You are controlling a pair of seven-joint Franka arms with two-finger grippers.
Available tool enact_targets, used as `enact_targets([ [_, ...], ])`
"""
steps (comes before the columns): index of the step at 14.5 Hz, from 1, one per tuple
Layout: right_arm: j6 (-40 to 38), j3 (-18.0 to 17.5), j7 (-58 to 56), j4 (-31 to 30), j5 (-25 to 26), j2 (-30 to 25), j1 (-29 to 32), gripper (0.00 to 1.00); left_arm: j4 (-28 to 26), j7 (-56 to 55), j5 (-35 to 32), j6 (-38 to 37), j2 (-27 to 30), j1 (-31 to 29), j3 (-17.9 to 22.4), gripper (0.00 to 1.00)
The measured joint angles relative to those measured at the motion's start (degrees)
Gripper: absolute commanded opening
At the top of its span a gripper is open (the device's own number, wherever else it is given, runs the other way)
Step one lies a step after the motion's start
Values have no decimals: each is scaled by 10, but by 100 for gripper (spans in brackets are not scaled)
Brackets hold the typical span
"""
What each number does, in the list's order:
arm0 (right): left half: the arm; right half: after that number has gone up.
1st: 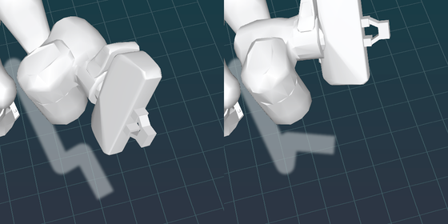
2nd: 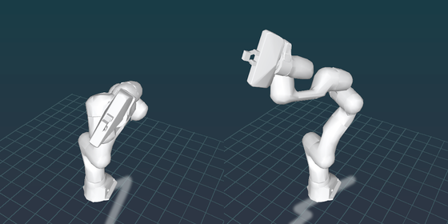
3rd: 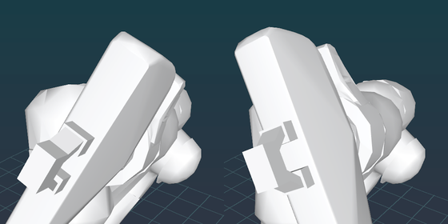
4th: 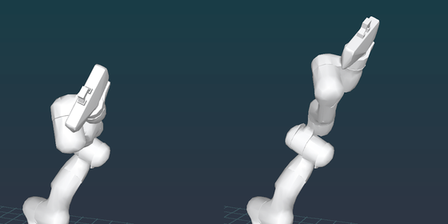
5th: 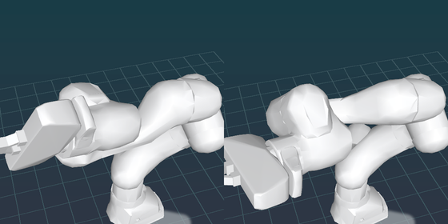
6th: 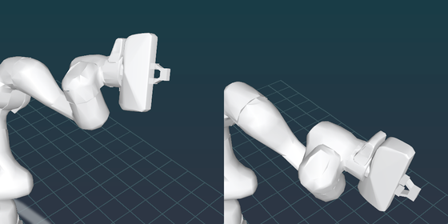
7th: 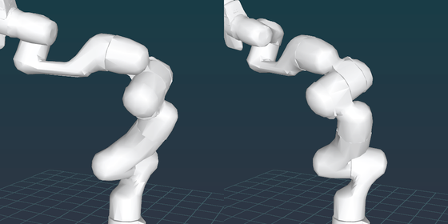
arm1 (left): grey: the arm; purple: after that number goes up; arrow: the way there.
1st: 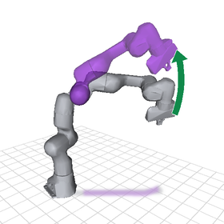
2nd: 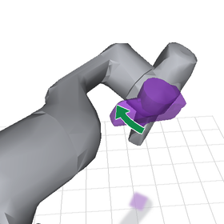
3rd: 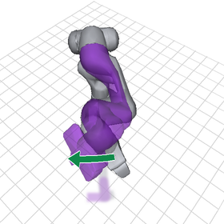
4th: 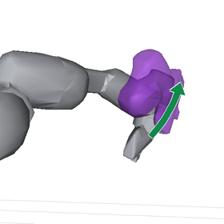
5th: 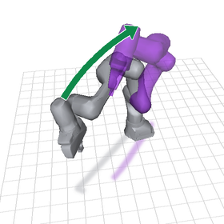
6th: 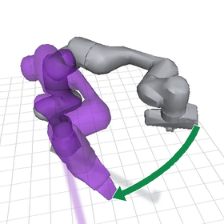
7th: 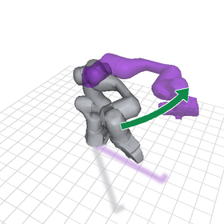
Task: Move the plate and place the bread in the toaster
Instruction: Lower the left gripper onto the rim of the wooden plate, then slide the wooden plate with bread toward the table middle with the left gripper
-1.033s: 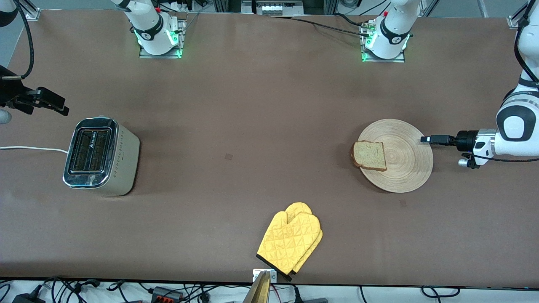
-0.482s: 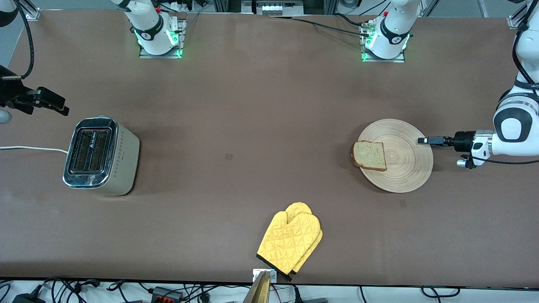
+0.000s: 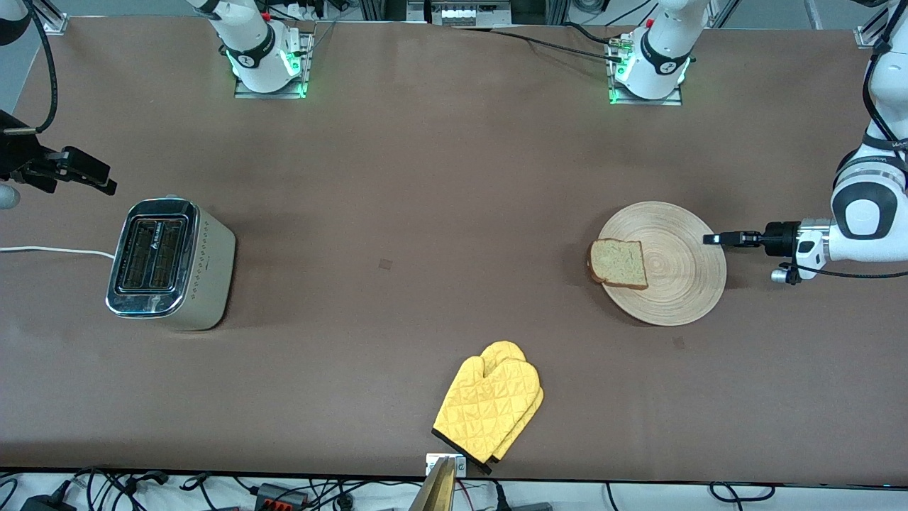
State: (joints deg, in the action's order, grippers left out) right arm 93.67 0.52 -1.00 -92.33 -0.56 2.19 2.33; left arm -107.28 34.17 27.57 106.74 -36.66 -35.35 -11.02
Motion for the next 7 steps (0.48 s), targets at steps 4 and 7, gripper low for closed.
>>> enact_targets([
  [4,0,0,0,0,0,0,0,100,3,49,27,-5,0,-4,-1,1],
  [7,0,0,0,0,0,0,0,100,5,74,59,-26,0,-4,-1,1],
])
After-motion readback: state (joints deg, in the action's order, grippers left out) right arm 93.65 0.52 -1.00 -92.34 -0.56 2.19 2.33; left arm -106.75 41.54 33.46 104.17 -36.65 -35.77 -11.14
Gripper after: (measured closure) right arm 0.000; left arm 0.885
